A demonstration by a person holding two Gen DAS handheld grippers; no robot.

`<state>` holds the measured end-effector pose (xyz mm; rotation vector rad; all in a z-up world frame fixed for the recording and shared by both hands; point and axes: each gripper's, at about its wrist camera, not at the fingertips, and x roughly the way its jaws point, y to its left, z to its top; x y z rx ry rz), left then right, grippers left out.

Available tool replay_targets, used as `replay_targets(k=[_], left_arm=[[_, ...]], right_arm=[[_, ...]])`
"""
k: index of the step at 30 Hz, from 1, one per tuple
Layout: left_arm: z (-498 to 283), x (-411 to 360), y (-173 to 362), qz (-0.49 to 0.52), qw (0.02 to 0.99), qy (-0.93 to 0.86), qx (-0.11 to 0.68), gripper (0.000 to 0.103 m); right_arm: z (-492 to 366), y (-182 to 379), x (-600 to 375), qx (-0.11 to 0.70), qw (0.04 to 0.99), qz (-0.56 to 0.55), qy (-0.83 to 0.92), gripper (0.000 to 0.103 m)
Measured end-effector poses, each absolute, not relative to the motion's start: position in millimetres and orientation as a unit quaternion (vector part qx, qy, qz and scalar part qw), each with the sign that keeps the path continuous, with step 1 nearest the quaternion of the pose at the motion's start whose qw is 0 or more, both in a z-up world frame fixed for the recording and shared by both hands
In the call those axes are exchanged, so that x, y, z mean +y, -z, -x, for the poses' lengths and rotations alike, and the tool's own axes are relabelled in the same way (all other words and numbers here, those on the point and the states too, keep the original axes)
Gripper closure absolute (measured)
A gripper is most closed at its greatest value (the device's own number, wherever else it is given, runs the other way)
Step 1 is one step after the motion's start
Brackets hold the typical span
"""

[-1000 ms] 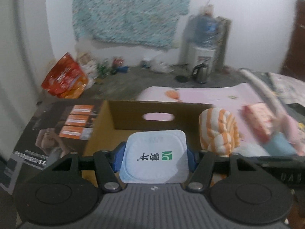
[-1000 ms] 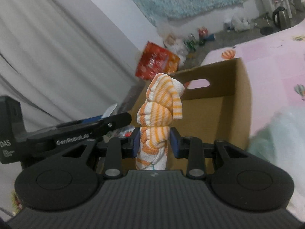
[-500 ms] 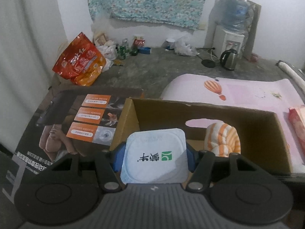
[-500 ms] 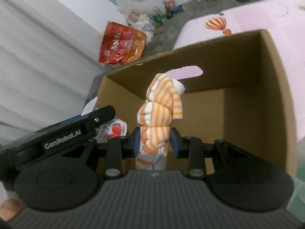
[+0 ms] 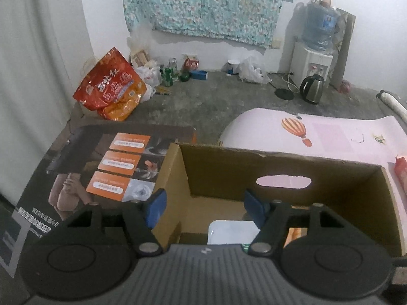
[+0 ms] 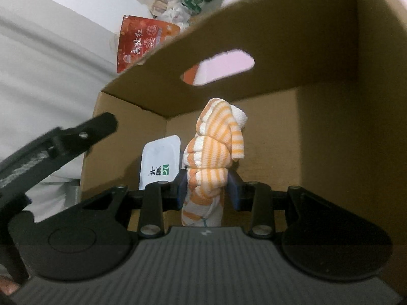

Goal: Organize soft objects
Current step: 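Open both tools to drop the package and sock bundle into the box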

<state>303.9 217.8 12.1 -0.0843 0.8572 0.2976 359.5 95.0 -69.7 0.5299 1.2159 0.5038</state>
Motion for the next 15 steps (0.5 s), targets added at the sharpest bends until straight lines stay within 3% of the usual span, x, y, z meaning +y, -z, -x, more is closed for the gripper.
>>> replay_targets(k=[15], left_arm=[[-279, 232, -31, 0.081, 0.901, -0.152, 0.399, 0.027]], right_arm=[[-383, 86, 121, 0.563, 0.727, -0.262, -0.294, 0.066]])
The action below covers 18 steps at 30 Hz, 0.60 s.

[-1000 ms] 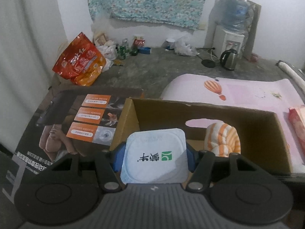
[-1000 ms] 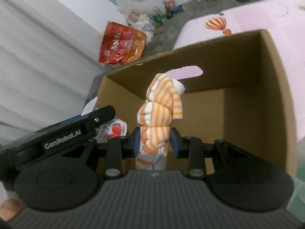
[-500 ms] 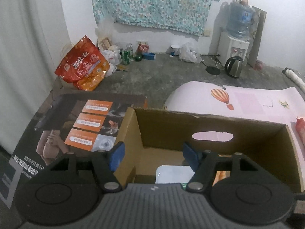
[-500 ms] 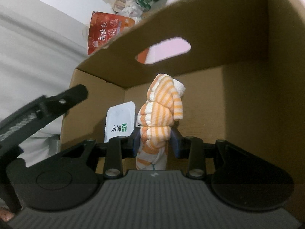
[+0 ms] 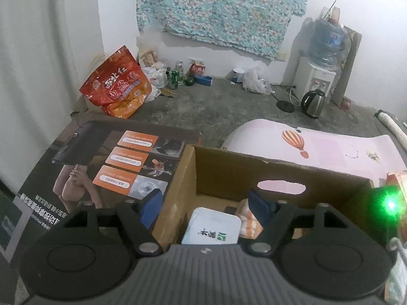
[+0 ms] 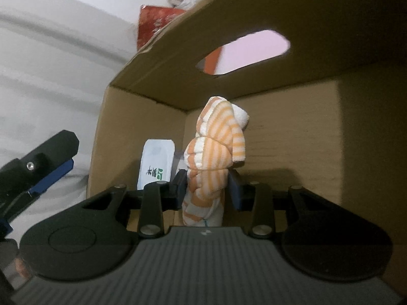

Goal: Organize soft objects
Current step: 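Open both tools to drop the package and sock bundle into the box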

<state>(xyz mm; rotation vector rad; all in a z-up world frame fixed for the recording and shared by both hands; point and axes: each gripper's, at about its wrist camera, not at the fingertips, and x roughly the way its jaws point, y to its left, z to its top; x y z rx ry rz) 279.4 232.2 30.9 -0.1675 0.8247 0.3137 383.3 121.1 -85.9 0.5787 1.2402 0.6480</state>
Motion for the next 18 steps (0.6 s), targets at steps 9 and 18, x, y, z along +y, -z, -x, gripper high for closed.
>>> replay_targets(k=[9, 18], left_arm=[[-255, 227, -48, 0.076, 0.904, -0.149, 0.393, 0.019], [-208, 206, -83, 0.088, 0.918, -0.120, 0.367, 0.012]], right_arm=[[-383, 71, 99, 0.562, 0.729, -0.284, -0.269, 0.023], [-347, 2, 57, 0.484, 0.745, -0.312, -0.335, 0.023]])
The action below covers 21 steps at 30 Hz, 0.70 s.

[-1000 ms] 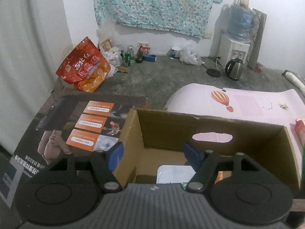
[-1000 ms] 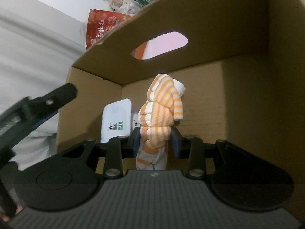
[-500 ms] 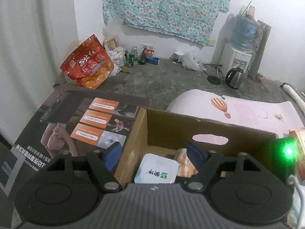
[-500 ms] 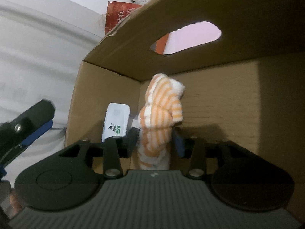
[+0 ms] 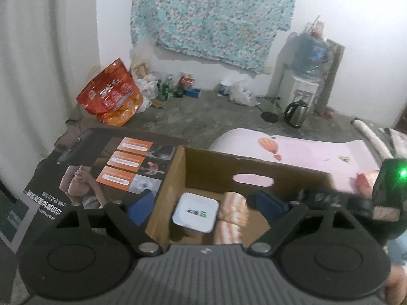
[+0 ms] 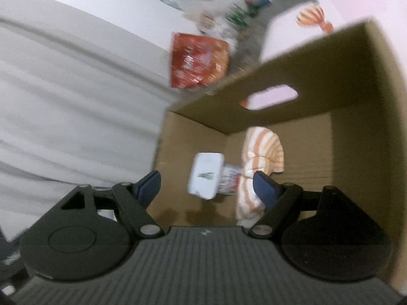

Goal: Organize soft objects
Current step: 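Open both tools to drop the package and sock bundle into the box, then move both tools back to the pile on the bed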

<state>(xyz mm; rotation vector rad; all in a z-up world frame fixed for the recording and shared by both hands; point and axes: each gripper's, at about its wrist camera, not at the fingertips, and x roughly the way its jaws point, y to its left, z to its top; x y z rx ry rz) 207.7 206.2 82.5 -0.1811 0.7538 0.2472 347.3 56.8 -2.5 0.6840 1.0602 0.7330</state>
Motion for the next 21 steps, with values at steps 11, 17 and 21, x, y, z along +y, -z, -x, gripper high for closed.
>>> replay_targets(k=[11, 17, 21], left_arm=[[-114, 125, -105, 0.111, 0.942, -0.008, 0.318, 0.003], [-82, 50, -92, 0.108, 0.938, 0.081, 0.321, 0.001], [-71, -1, -67, 0.100, 0.928, 0.137, 0.331, 0.000]], right_arm=[[-226, -55, -118, 0.373, 0.761, -0.369, -0.382, 0.023], [-143, -26, -226, 0.345, 0.796, -0.376, -0.324, 0.023], [-103, 10, -284, 0.342, 0.813, -0.395, -0.257, 0.023]])
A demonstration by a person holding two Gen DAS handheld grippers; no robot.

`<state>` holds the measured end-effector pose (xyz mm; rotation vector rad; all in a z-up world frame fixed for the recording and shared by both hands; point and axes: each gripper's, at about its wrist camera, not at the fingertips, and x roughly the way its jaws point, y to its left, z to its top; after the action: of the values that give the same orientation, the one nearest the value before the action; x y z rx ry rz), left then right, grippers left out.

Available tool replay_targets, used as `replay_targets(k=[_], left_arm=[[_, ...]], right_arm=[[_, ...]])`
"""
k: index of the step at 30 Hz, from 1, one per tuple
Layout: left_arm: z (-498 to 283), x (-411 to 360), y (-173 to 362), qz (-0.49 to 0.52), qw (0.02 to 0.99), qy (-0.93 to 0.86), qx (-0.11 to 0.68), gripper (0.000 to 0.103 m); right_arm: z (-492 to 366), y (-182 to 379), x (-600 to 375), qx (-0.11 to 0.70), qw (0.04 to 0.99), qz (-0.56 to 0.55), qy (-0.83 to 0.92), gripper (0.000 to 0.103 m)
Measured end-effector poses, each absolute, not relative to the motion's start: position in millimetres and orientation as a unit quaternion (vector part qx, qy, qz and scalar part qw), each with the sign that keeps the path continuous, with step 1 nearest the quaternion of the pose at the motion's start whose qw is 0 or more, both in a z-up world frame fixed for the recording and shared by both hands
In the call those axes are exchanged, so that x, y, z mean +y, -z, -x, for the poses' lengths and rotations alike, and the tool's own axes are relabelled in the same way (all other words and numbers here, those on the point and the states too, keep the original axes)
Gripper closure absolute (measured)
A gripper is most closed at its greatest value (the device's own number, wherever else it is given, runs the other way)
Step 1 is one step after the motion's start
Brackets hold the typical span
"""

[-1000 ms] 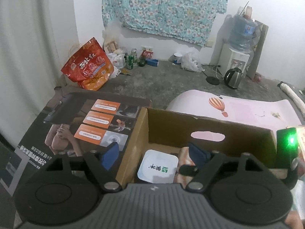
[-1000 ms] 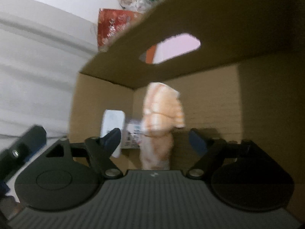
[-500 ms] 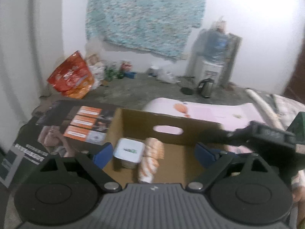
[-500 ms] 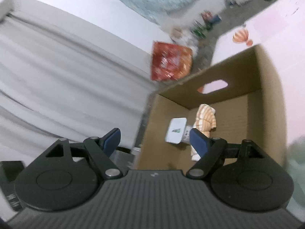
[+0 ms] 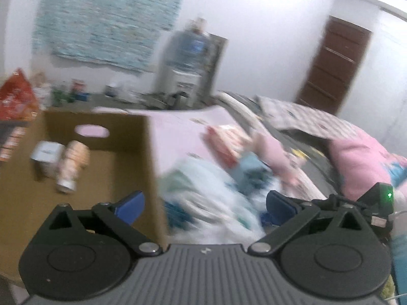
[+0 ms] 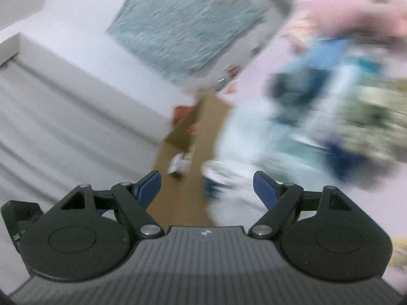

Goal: Organize soft objects
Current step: 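Move both tools back to the pile on the bed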

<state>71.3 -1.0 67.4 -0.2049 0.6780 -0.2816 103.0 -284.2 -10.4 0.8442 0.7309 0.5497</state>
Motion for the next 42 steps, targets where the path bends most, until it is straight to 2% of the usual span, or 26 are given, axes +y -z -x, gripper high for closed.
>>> replay_targets(k=[6, 9, 12, 17, 20, 24, 34, 38, 42], left_arm=[[-79, -69, -23, 0.078, 0.901, 0.210, 0.372, 0.000], [-81, -99, -11, 0.053, 0.902, 0.220, 0.367, 0.000], [-86, -126, -1, 0.008, 0.909, 0.219, 0.353, 0.000], [-99, -166, 14, -0.067, 0.914, 0.225, 0.332, 0.001], [-107, -187, 21, -0.103, 0.910, 0.230, 0.329, 0.004], [-125, -213, 32, -0.129, 0.904, 0.234, 0.334, 0.010], [-157, -253, 60, -0.186, 0.885, 0.233, 0.358, 0.013], [-164, -259, 68, -0.198, 0.880, 0.228, 0.367, 0.038], [-167, -258, 72, -0.195, 0.876, 0.228, 0.378, 0.054]], right_arm=[[-58, 50, -345, 0.340, 0.827, -0.415, -0.168, 0.023], [-45, 63, -363, 0.335, 0.833, -0.419, -0.137, 0.025], [-50, 71, -367, 0.332, 0.834, -0.422, -0.122, 0.030], [-54, 81, -376, 0.330, 0.840, -0.419, -0.099, 0.048], [-57, 80, -378, 0.330, 0.843, -0.416, -0.088, 0.053], [-61, 82, -384, 0.330, 0.849, -0.406, -0.075, 0.054], [-84, 84, -403, 0.328, 0.852, -0.400, -0.075, 0.053], [-100, 85, -404, 0.331, 0.854, -0.393, -0.076, 0.053], [-123, 83, -402, 0.341, 0.863, -0.368, -0.064, 0.053]])
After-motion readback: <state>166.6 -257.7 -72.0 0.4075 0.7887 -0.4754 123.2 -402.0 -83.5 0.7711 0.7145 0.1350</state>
